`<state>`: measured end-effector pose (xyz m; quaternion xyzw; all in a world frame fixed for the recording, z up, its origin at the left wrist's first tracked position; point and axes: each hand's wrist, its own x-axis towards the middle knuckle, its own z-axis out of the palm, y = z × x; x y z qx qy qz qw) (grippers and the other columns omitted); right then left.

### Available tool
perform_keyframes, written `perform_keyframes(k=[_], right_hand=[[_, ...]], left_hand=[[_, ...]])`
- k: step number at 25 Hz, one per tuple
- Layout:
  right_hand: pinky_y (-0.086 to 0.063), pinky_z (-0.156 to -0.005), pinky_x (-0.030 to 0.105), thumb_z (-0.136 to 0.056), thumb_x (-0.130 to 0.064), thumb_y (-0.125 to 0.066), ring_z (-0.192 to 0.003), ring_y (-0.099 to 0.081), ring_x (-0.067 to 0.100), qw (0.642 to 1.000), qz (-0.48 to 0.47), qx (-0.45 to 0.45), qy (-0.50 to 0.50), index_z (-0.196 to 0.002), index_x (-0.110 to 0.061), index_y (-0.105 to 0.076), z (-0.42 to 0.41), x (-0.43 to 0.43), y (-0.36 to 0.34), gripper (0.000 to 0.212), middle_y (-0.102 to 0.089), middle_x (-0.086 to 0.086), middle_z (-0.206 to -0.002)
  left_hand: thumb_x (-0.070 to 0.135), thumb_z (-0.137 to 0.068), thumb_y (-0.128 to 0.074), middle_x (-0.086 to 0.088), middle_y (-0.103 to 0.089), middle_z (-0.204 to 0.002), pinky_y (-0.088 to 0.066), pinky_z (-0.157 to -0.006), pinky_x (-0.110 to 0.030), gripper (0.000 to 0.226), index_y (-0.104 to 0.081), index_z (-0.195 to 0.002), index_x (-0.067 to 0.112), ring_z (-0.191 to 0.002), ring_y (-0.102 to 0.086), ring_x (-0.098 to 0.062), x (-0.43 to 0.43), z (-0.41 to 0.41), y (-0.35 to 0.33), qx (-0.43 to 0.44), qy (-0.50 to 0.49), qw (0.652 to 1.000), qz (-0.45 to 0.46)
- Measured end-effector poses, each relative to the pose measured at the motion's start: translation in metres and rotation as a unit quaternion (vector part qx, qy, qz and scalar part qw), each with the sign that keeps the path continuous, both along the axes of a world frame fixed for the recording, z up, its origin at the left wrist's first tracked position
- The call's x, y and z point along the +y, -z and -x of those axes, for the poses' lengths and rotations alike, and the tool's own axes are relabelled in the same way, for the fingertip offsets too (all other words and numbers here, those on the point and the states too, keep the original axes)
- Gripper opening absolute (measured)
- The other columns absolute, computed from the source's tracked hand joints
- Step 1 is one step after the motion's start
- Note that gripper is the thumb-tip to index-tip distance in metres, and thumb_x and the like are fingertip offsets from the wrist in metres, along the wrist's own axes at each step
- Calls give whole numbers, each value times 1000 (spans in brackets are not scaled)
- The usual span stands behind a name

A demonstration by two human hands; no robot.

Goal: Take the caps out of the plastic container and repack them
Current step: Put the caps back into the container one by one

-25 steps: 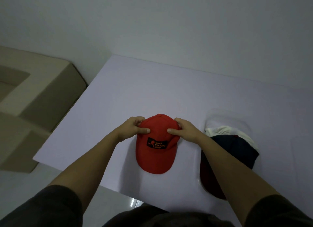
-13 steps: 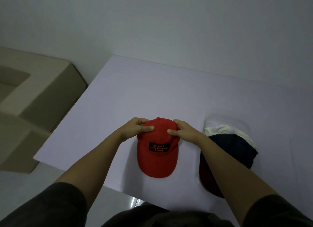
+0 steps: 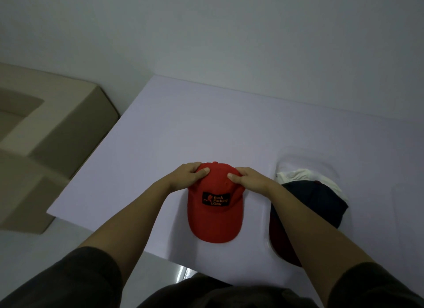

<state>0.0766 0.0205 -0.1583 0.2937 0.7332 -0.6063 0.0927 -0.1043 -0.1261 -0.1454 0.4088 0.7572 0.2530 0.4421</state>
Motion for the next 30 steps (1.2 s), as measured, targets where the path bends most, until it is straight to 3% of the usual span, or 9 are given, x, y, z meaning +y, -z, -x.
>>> perform_keyframes(k=[2, 5, 9, 11, 14, 17, 21, 24, 30], right_hand=[[-48, -94, 27, -97, -30, -50, -111, -59, 17, 998, 46, 19, 30, -128, -14, -52, 2, -3, -4, 36, -61, 0, -122], [-48, -91, 25, -97, -25, -50, -107, -60, 12, 997, 59, 45, 38, -126, -18, -52, 4, -3, -7, 29, -61, -3, -118], [-47, -81, 16, -97, -23, -49, -97, -58, 1, 998, 27, 51, 1, -121, -21, -53, 6, -5, -8, 24, -60, -14, -106], [-49, -87, 21, -97, -25, -50, -102, -60, 9, 999, 4, 54, -3, -122, -17, -54, 7, -5, -7, 26, -61, -8, -109], [-50, -94, 34, -96, -30, -51, -105, -60, 18, 999, -26, 38, -15, -118, -14, -56, 6, -3, -5, 28, -62, 1, -112], [-50, -91, 29, -96, -30, -51, -102, -62, 16, 999, -27, 41, -19, -117, -10, -59, 6, -3, -8, 31, -64, 2, -111], [-52, -92, 30, -95, -30, -53, -103, -65, 16, 998, 5, 58, 13, -115, -9, -62, 4, -5, -5, 31, -67, 4, -114], [-52, -92, 31, -93, -33, -55, -104, -65, 19, 997, 19, 65, 21, -113, -11, -64, 5, -7, -7, 31, -68, 6, -114], [-54, -76, 16, -84, -24, -70, -89, -67, 9, 998, 48, 24, -25, -106, -8, -68, 0, -1, -13, 27, -71, 0, -99]], left_hand=[[51, -92, -47, -8, -67, -109, -53, -89, -39, 44, -62, -106, 12, -100, -64, -23, -1, -1, 0, -23, -15, 1000, -12], [54, -80, -62, -6, -71, -106, -56, -86, -37, 46, -66, -105, 15, -98, -69, -22, -1, 0, -5, -105, -43, 993, -25], [27, -81, -72, -8, -72, -95, -56, -75, -29, 28, -66, -99, 6, -86, -69, -22, 1, 1, -9, -154, -58, 986, -36], [20, -85, -68, -3, -66, -87, -53, -68, -25, 14, -59, -91, 11, -81, -64, -19, 2, -1, -11, -157, -60, 985, -49], [25, -87, -66, -3, -64, -91, -50, -57, -21, 22, -50, -97, 13, -80, -63, -17, 1, -2, -11, -146, -65, 986, -48], [29, -87, -65, -6, -69, -109, -57, -72, -27, 33, -60, -116, 13, -96, -68, -22, -2, 0, -10, -158, -54, 985, -35], [20, -83, -68, -9, -71, -111, -51, -96, -34, 28, -68, -110, 12, -106, -66, -25, -5, 9, -13, -191, -13, 981, 14], [20, -85, -66, -7, -72, -110, -49, -95, -30, 22, -71, -106, 13, -106, -66, -22, -6, 13, -13, -197, -12, 980, 25], [23, -86, -66, -1, -75, -96, -54, -82, -24, 10, -73, -93, 21, -93, -69, -18, -5, 6, -10, -189, -12, 982, 14]])
